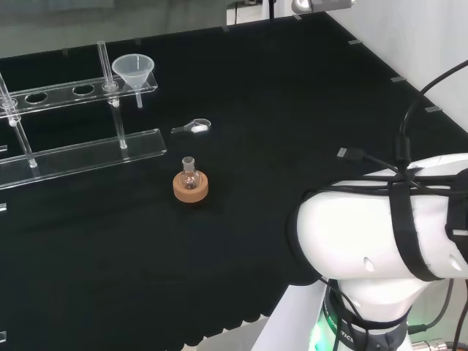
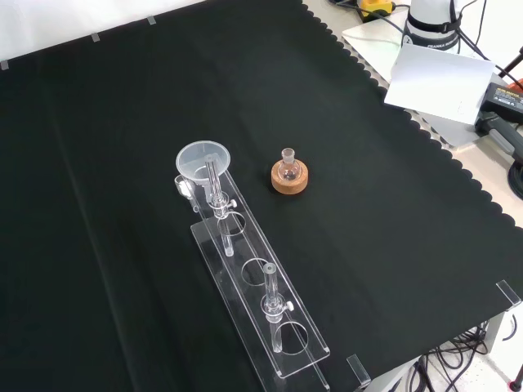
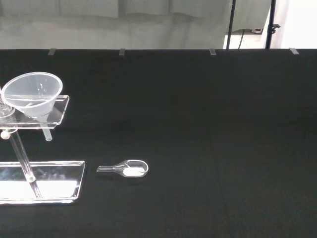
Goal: Pick up the funnel from the transparent funnel stand.
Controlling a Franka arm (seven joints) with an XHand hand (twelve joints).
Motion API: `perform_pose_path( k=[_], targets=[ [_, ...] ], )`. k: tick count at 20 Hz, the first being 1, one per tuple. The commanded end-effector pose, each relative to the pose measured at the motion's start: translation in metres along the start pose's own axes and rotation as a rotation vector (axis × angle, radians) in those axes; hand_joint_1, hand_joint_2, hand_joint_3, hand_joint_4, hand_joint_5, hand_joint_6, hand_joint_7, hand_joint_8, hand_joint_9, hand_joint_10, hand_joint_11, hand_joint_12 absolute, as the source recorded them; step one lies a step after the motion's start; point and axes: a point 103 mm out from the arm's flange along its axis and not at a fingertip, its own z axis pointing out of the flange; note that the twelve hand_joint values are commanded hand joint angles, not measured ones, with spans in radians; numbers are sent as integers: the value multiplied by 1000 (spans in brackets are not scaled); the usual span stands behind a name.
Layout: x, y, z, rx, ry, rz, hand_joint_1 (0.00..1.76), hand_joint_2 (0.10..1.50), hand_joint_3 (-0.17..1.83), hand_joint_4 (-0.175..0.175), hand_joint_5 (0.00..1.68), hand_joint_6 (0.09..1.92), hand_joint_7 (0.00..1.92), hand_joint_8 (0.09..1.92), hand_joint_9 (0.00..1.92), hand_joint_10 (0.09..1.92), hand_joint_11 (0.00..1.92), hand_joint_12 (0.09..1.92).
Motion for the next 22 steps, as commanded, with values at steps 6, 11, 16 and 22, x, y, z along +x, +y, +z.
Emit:
perform_pose_path(
  k=[6, 11, 16, 22],
  targets=[
    [-4, 0, -2, -6, -4, 10, 0, 1148, 458, 35, 111, 87, 0, 127, 14, 630, 10, 1382],
    [-1, 6, -1, 0, -13, 24, 0, 1152, 448, 34, 115, 87, 0, 129, 15, 631, 10, 1383],
    [-3, 23, 12, 22, -4, 36, 0, 1155, 442, 31, 119, 87, 0, 130, 17, 632, 10, 1384],
    [-1, 48, 30, 43, -11, 58, 0, 1159, 432, 28, 124, 87, 1, 134, 24, 636, 13, 1386]
  ],
)
